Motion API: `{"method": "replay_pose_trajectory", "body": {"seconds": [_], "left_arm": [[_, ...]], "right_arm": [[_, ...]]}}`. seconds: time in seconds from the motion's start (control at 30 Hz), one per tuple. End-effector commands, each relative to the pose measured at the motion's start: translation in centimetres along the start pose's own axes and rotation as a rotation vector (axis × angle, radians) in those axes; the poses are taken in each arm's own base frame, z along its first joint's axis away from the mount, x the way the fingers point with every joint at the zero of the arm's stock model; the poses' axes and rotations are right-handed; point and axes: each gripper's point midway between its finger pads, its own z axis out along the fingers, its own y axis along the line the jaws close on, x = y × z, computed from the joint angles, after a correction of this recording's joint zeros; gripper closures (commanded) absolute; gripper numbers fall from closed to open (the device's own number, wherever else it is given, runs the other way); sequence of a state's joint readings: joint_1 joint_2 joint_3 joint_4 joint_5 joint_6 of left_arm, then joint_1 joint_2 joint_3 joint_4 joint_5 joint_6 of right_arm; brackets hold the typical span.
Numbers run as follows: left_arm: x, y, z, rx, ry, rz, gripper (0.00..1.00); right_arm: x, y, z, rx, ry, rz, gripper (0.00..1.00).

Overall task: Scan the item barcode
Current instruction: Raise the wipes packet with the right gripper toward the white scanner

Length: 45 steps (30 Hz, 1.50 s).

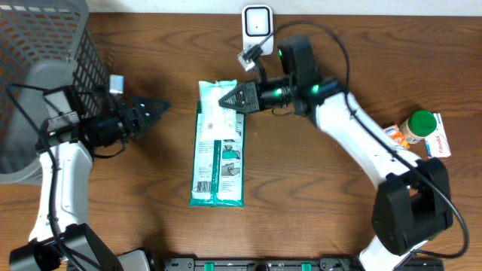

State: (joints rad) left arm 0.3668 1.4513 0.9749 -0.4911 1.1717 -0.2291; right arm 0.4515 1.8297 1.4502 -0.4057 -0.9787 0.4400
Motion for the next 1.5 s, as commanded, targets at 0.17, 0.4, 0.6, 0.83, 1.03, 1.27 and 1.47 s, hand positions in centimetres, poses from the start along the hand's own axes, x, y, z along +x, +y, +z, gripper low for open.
{"method": "replay_pose_trajectory", "body": {"seconds": [0.17, 0.4, 0.6, 0.83, 1.03, 1.27, 1.47], "left_arm": [[-2.4, 2.7, -1.7, -0.215, -0.101, -0.097, 0.25], [-0.3, 4.2, 0.6, -0.427, -0.03, -0.042, 0.25], [-1.2, 5.8, 0.4, -0.732, -0.089, 0.119, 0.41], [-1.8, 6.9, -0.6, -0.977, -0.152, 0.225, 0.93], [-2.3, 7.6, -2.0, -1.106, -0.218, 0.228, 0.84], [-1.7, 7.9, -2.2, -1.12, -0.194, 0.219, 0.16], [-1.7, 7.9, -2.2, -1.12, -0.194, 0.219, 0.16]], "right_arm": [[-2.1, 0.5, -5.8, 0.802, 0.059, -0.452, 0.99], [-0.6, -0.8, -8.0, 1.149, 0.147, -0.55, 0.99], [-0.9, -0.9, -8.3, 1.157, 0.118, -0.518, 0.99], [-1.8, -1.8, -9.7, 1.177, 0.093, -0.488, 0.99], [-1.7, -1.4, -9.1, 1.167, 0.135, -0.562, 0.99], [-4.6, -1.1, -9.5, 1.236, 0.26, -0.949, 0.99], [-8.5, 0.2, -10.9, 1.378, 0.247, -1.165, 0.99]]}}
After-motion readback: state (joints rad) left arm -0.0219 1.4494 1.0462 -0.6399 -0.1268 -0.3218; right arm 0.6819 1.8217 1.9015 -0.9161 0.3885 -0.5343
